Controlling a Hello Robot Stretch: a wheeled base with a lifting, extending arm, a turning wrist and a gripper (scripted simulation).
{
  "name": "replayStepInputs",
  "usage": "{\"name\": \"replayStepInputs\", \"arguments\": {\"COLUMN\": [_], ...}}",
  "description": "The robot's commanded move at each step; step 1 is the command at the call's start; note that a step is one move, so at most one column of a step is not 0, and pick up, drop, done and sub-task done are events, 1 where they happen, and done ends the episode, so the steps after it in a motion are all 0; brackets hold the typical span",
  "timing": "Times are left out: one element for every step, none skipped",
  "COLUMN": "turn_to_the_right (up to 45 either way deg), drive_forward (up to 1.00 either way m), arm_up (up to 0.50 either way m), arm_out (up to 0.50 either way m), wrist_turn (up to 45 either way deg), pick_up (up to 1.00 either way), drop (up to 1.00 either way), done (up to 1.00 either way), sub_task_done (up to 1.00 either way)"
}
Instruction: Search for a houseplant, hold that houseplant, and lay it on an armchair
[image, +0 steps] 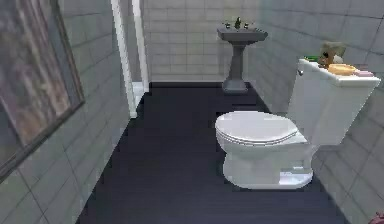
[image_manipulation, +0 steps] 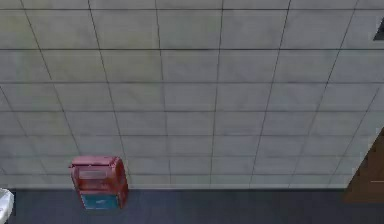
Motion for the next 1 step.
{"name": "replayStepInputs", "arguments": {"turn_to_the_right": [-15.0], "drive_forward": [0.0], "arm_up": [0.0], "arm_out": [0.0], "wrist_turn": [0.0], "pick_up": [0.0], "drop": [0.0], "done": [0.0], "sub_task_done": [0.0]}}
